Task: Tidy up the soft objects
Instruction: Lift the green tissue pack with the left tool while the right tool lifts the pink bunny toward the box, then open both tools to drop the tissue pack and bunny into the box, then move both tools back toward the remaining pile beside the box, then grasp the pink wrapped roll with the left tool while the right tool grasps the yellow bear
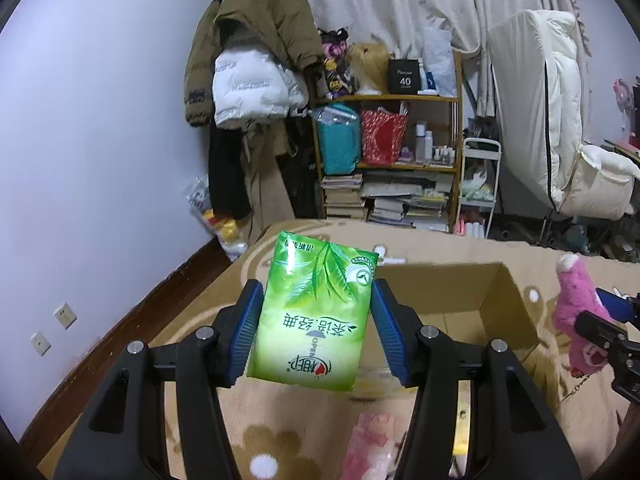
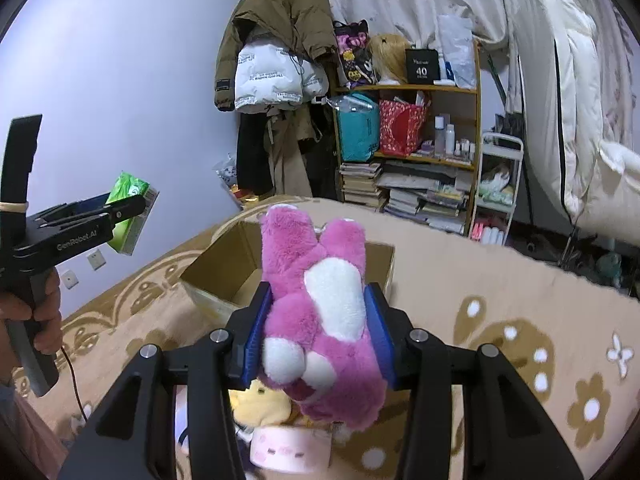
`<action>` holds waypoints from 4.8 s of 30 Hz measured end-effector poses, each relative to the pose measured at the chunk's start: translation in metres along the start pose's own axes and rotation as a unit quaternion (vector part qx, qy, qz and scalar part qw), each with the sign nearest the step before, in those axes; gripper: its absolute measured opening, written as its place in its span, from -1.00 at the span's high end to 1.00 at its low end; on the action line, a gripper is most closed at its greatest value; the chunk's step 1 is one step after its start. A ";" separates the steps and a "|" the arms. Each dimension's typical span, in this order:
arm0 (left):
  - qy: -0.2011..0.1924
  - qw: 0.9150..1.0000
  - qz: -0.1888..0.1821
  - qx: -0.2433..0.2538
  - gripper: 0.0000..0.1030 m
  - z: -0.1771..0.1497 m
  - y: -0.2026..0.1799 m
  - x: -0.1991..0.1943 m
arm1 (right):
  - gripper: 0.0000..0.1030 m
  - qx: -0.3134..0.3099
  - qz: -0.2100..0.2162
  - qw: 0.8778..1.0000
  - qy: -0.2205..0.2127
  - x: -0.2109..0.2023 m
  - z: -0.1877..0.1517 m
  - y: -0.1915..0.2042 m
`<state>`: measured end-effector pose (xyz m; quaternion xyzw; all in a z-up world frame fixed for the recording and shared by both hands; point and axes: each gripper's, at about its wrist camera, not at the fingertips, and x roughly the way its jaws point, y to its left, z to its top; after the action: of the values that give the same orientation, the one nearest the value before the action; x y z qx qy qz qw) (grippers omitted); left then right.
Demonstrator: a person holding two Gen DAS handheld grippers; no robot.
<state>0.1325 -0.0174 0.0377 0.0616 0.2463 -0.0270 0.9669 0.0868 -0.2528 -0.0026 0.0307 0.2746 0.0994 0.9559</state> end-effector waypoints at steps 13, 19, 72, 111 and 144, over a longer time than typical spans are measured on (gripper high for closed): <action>-0.040 0.999 0.007 0.013 -0.05 0.023 -0.012 0.034 | 0.04 -0.008 -0.002 1.000 -0.016 0.038 0.033 -0.009; -0.017 1.000 -0.015 0.021 -0.05 0.016 -0.017 0.053 | 0.04 -0.014 0.006 1.000 -0.002 0.063 0.027 -0.007; 0.142 0.989 -0.033 -0.021 -0.91 -0.034 0.021 0.019 | -1.00 0.046 0.033 0.998 0.036 0.012 -0.015 0.003; 0.283 0.958 -0.045 -0.022 -0.91 -0.104 0.016 0.054 | -1.00 0.012 0.037 0.991 0.129 0.063 -0.084 0.025; 0.355 0.933 -0.061 -0.006 -0.91 -0.137 -0.005 0.115 | -1.00 0.017 0.064 0.979 0.195 0.118 -0.113 0.025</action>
<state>0.1682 -0.0066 -0.1368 0.0465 0.5766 -0.0609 0.8134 0.1202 -0.2033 -0.1572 0.0445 0.4545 0.1594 0.8752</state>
